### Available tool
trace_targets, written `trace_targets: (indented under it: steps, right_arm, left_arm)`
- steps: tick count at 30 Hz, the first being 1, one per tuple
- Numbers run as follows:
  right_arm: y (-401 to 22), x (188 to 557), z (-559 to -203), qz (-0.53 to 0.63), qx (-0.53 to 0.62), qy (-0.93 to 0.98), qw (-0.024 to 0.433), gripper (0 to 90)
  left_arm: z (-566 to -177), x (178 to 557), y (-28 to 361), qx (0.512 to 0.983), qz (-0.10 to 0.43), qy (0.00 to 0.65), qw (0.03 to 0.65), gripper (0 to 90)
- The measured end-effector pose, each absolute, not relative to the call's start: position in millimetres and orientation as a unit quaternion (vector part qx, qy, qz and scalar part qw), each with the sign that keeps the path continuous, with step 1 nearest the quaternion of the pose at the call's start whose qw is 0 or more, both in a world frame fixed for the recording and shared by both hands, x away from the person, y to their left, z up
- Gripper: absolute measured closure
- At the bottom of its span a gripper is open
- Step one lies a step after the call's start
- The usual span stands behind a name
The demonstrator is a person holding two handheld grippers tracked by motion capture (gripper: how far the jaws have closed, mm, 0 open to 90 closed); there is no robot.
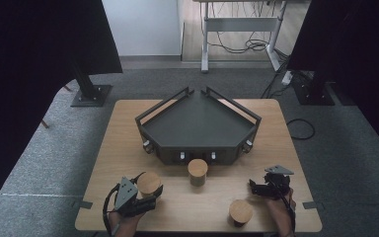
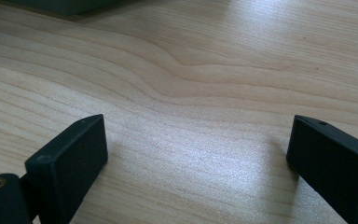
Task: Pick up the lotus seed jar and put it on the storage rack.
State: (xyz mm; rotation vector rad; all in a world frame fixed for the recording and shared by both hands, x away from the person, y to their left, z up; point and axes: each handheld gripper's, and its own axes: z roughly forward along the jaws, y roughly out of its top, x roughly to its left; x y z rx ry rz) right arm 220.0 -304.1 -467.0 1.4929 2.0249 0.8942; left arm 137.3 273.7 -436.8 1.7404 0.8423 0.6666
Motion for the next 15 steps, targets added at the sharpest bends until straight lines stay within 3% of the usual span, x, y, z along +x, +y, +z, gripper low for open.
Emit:
trace_targets:
  steps: [15]
  right_arm:
    - [-304.1,220.0,-467.0,0.326,0.544,0.737,0.234,4.5]
  left_arm:
    - [-428.2,147.2,269.8,0.721,0.280,0.349,0.529,25.1]
